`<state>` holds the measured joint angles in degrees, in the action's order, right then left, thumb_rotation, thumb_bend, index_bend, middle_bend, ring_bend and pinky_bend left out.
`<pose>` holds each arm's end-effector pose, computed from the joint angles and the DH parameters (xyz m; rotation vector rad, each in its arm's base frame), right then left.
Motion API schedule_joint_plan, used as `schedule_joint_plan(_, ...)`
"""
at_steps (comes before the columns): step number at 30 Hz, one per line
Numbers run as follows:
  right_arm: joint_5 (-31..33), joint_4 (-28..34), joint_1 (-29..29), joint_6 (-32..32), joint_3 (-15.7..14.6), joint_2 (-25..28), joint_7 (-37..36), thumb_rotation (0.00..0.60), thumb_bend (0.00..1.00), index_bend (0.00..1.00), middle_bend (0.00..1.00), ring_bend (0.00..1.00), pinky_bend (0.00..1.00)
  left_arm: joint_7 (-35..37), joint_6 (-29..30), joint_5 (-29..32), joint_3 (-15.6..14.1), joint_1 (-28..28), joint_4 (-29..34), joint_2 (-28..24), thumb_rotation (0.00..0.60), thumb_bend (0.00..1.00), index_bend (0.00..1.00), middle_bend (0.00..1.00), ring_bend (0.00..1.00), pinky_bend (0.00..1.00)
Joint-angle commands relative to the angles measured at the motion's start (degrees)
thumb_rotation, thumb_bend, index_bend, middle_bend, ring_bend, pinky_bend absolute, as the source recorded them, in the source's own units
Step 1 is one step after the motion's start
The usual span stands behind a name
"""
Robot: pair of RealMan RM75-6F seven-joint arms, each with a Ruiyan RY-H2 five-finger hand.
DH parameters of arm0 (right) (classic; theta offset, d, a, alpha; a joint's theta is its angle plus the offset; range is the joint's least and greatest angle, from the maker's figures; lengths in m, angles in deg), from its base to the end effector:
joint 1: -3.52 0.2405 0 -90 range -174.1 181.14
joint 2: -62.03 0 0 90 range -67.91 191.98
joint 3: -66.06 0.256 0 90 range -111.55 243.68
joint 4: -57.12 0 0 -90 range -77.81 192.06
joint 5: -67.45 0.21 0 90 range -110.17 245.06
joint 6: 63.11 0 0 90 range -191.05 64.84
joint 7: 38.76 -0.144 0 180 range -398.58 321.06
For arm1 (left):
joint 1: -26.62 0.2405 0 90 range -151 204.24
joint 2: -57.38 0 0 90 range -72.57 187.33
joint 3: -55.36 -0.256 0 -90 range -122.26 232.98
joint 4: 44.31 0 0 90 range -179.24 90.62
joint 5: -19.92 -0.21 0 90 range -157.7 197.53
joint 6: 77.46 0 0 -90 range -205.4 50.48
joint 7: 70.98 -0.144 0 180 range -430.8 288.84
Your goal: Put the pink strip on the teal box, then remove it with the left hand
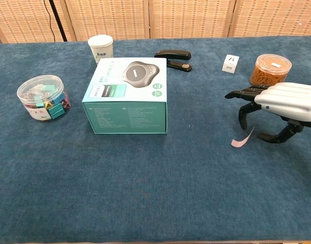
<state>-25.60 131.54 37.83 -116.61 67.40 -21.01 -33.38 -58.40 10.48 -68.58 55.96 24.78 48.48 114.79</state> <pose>-0.2296 -0.3047 -0.0011 2.1491 -0.6954 0.7757 -0.3202 0.1565 0.1948 -1.3424 -0.9927 -0.9797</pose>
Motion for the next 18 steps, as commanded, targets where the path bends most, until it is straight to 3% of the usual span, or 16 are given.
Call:
schedule_joint_plan(1,0.05,-0.45,0.09,-0.36,-0.21,-0.28,-0.41,0.6,0.49,0.43,0.0,0.0,0.0,0.04,-0.02,-0.03,-0.02,0.0,-0.05,-0.04,0.6,0.0,0.0,0.0,0.0,0.0)
schedule_joint_plan(18,0.08,-2.83,0.39,-1.99,-1.35,-1.9,-2.05,0.6,0.49,0.49,0.0,0.0,0.0,-0.05,-0.18,-0.03,-0.05,-0.04,-0.05,0.0,0.6,0.0,0.0,0.0,0.0,0.0)
